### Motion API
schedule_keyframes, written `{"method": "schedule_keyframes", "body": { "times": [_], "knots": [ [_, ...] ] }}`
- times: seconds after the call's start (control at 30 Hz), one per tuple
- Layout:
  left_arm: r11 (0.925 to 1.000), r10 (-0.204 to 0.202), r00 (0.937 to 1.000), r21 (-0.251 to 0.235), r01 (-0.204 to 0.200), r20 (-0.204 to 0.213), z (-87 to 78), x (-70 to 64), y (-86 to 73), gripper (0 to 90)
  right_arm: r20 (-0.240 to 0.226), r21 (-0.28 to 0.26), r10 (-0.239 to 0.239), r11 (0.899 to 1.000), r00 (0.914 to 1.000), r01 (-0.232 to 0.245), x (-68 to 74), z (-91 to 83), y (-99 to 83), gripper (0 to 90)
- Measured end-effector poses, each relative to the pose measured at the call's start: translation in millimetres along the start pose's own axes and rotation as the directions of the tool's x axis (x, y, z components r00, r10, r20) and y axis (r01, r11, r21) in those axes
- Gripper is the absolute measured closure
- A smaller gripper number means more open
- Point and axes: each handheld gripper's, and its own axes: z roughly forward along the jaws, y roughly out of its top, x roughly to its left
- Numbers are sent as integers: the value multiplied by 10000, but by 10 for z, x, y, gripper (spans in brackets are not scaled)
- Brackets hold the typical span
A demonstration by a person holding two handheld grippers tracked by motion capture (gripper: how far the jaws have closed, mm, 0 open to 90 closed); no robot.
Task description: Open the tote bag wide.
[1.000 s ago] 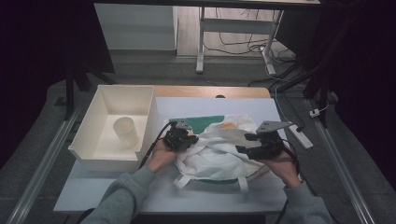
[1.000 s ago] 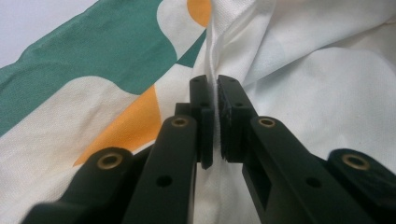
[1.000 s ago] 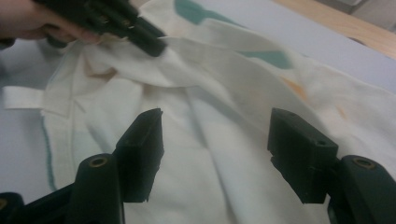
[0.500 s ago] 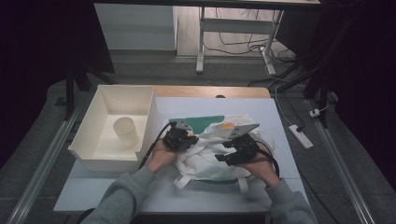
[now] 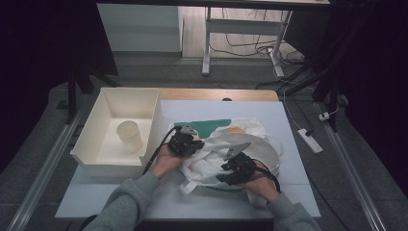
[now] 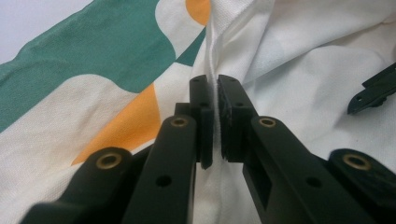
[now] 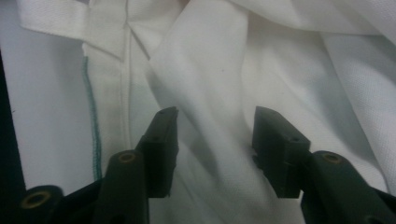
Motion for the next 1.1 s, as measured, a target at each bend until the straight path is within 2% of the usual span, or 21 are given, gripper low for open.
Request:
{"method": "schedule_keyframes", "body": {
  "times": [0.1,0.27,0.43,0.6,0.67,0.83,0.93,1.0,1.1],
  "knots": [
    [10000,-11,10000,4,10,15,3,4,-2,841,7,-76,53,10000,10000,-53,-15,-5,-13,567],
    [10000,-4,10000,-3,4,18,2,1,-3,839,336,-31,-3,10000,9994,5,-44,8,-37,749],
    [10000,-3,10000,-15,3,35,2,5,-5,839,465,90,-68,9999,9989,64,-38,34,-37,858],
    [10000,29,10000,-24,-29,64,-19,-11,1,836,358,-95,11,10000,9994,-8,-26,-13,-42,882],
    [9999,116,9998,-47,-115,149,-52,-36,9,834,156,-216,48,9998,9999,-45,18,-76,-34,885],
    [9989,462,9981,-111,-458,418,-152,-122,32,824,-134,-245,-325,9992,9994,322,177,-193,-45,886],
    [9983,554,9974,-187,-546,453,-179,-173,46,806,-350,-332,-111,9994,9993,99,142,-187,-91,885],
    [9975,651,9969,-314,-638,442,-216,-200,69,773,-578,-409,117,9991,9983,-141,101,-173,-115,885],
    [9958,671,9967,-657,-640,463,-305,-239,131,682,-543,-377,55,9993,9985,-76,100,-159,-116,884]
  ]
}}
